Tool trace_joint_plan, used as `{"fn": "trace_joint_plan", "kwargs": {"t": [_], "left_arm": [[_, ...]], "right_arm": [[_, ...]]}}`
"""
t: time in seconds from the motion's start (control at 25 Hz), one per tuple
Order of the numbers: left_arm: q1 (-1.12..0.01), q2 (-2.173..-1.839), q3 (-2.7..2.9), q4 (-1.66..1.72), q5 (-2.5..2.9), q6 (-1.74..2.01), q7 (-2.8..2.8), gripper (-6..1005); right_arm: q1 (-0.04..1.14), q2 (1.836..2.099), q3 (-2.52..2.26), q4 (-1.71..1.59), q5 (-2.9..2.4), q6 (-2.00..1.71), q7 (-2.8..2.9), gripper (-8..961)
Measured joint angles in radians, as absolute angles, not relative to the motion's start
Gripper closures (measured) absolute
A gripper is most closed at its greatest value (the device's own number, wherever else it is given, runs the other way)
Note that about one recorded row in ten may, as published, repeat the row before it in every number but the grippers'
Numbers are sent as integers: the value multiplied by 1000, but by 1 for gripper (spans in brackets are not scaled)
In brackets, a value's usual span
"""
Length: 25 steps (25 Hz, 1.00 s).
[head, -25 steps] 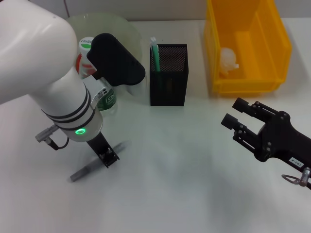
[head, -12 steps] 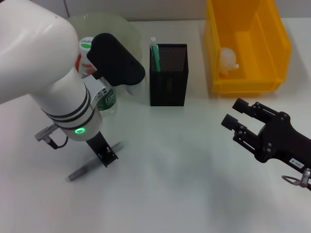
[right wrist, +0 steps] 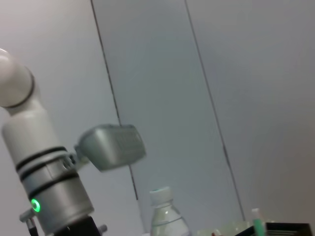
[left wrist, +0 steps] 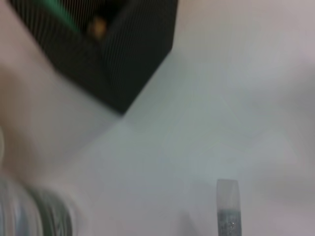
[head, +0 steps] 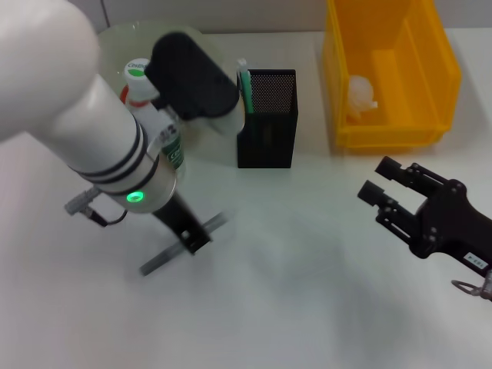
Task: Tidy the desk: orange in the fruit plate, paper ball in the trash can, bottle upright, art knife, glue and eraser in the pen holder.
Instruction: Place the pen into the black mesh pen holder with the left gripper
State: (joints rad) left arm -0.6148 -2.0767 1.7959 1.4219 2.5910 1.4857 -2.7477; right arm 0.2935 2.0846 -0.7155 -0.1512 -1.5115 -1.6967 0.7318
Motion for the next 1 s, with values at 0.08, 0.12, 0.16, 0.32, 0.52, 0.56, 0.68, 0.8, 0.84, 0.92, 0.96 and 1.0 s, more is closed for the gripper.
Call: {"fn": "trace_joint_plan", "kwargs": {"t": [0.08, 0.12, 0.16, 0.32, 0.52, 0.56, 0.68, 0.8, 0.84, 0.92, 0.96, 1.0], "left_arm": [[-608, -2076, 1788, 1437, 2580, 1485, -2735, 850], [-589, -2076, 1762, 1480, 2534, 1482, -2693, 850], [-571, -2076, 1733, 1514, 2486, 1480, -2652, 849], [-523, -2074, 1608, 1588, 2287, 1456, -2504, 849], [-451, -2074, 1513, 1550, 1996, 1307, -2277, 854], [-441, -2074, 1511, 1539, 1958, 1279, -2242, 854], [-394, -2075, 1519, 1443, 1743, 1134, -2013, 854], [-387, -2076, 1540, 1325, 1577, 1056, -1826, 854], [-393, -2077, 1559, 1260, 1496, 1011, -1733, 853], [-400, -2077, 1580, 1212, 1448, 971, -1670, 853], [-405, -2078, 1602, 1180, 1419, 933, -1621, 853], [-409, -2079, 1643, 1142, 1375, 861, -1539, 853]], "right_arm": [[287, 2084, -709, -150, -1509, -1697, 733, 461], [281, 2084, -699, -150, -1505, -1698, 733, 462], [277, 2084, -692, -149, -1502, -1699, 734, 462], [266, 2083, -681, -149, -1501, -1700, 734, 464], [265, 2083, -681, -144, -1501, -1700, 734, 465], [265, 2083, -681, -142, -1501, -1700, 734, 465], [265, 2083, -681, -139, -1501, -1700, 734, 465], [269, 2083, -681, -133, -1501, -1700, 734, 465], [271, 2083, -681, -131, -1501, -1700, 738, 465], [273, 2083, -681, -130, -1501, -1700, 750, 464], [275, 2083, -681, -130, -1501, -1700, 758, 464], [278, 2083, -681, -130, -1501, -1700, 769, 464]]}}
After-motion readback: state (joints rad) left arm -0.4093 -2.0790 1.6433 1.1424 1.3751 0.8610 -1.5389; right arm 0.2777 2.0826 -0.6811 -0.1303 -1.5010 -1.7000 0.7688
